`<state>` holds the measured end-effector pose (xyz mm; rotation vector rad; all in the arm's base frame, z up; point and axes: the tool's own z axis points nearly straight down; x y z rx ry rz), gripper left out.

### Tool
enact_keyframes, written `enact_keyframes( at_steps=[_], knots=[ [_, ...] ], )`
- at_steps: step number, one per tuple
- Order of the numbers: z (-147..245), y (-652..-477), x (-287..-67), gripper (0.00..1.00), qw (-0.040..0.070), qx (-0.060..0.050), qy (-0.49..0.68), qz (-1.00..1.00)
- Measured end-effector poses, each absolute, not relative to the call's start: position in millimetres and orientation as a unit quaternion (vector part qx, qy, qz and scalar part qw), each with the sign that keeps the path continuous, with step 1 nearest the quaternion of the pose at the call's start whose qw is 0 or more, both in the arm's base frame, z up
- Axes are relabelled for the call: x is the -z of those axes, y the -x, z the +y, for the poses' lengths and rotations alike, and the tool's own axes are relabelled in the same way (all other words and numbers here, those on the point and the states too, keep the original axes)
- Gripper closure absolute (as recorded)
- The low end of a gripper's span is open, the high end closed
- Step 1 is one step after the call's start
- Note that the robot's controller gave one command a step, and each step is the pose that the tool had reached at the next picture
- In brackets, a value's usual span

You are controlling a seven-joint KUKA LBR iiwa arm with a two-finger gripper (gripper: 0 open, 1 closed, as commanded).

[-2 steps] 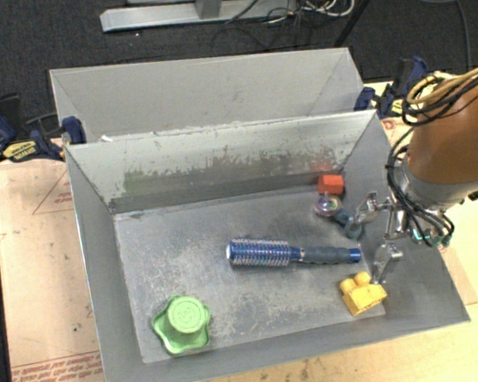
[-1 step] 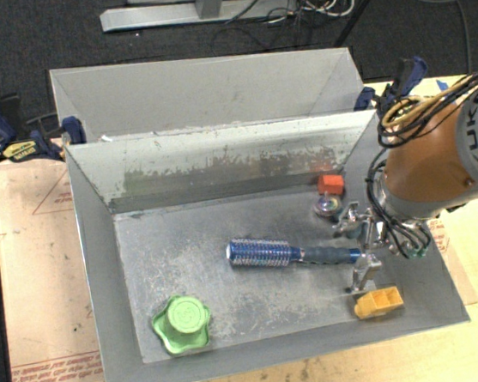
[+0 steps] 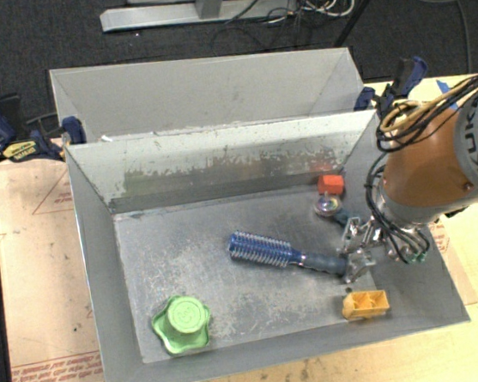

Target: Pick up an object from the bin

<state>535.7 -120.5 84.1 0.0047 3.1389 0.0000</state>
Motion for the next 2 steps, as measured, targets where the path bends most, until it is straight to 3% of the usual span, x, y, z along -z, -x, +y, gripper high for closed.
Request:
enact_keyframes(
  at_steps=[1,2],
  knots=[
    [-137,-559.6,-152,1.00,0.004,0.001,0.103,0.995],
    [-136,-565.2,-236,1.00,0.005,0.002,0.142,0.990]
  ],
)
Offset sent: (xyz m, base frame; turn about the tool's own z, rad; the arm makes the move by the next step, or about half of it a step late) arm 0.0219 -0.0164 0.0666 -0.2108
